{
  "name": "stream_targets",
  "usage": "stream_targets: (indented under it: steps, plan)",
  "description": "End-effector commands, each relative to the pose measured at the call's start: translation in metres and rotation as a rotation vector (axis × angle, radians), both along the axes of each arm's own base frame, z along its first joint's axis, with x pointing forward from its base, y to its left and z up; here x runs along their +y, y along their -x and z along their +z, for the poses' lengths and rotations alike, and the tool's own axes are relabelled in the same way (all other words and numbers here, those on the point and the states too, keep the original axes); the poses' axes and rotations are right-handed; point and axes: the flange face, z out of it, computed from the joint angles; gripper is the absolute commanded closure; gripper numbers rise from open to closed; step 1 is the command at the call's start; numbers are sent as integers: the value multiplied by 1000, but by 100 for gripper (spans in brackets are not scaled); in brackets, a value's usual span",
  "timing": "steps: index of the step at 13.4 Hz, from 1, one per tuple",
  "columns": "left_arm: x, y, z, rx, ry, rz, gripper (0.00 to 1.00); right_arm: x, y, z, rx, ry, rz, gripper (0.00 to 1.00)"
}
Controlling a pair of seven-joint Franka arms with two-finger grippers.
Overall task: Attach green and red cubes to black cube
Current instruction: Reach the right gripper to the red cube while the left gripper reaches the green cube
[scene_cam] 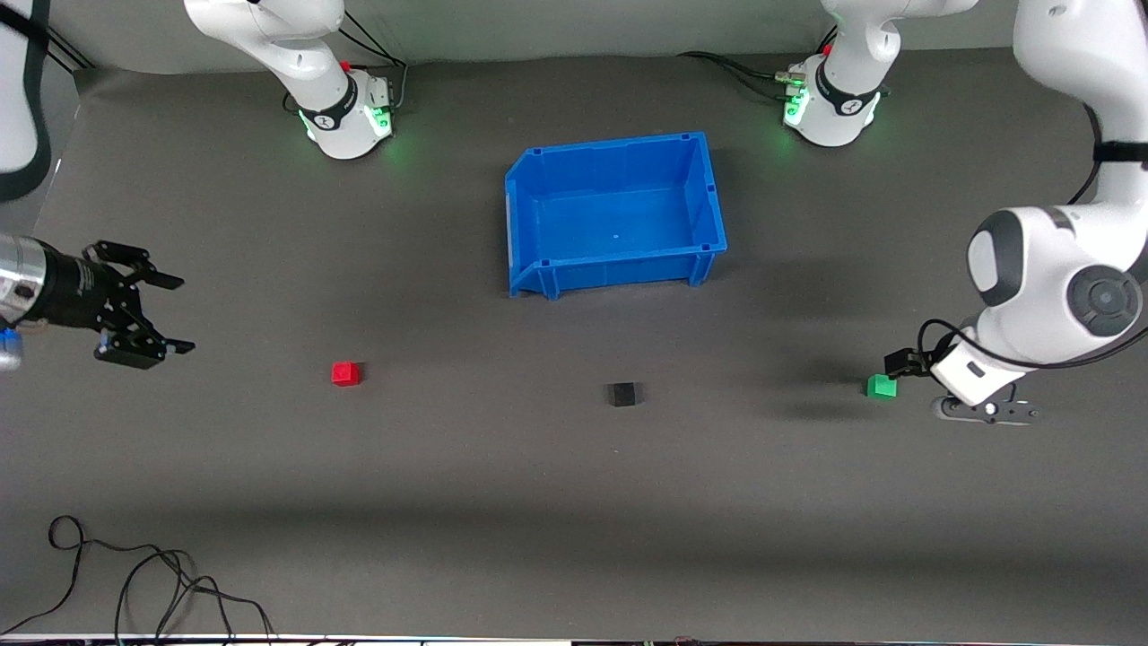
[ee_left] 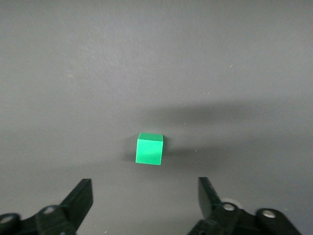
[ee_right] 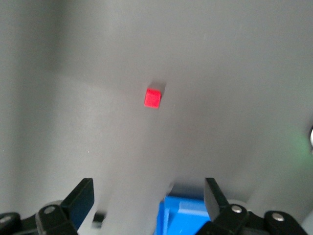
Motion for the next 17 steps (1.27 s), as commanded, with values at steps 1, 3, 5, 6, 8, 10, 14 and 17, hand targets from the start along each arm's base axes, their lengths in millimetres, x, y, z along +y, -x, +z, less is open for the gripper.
stream_targets:
  steps: [1, 3, 5, 6, 8, 10, 14, 17]
  plan:
    - [1, -7, -29, 16, -8, -23, 7, -11, -11, -45, 42, -57, -80, 0]
    - [1, -8, -35, 22, -11, -27, 7, -9, -11, -79, 12, -72, -121, 0]
    - [0, -9, -56, 16, -13, -49, 7, -6, -6, -126, -30, -84, -155, 0]
    - [0, -8, -68, 24, -13, -62, 9, 1, -3, -145, -56, -96, -154, 0]
    - [0, -10, -79, 18, -13, -72, 12, 1, 1, -191, -79, -105, -157, 0]
    - [-1, -14, -95, 22, -11, -71, 13, -1, 6, -237, -94, -144, -173, 0]
    - [-2, -16, -104, 30, -15, -79, 18, -2, 13, -299, -87, -177, -208, 0]
    - [-6, -21, -109, 29, -15, -84, 18, 7, 15, -321, -72, -165, -208, 0]
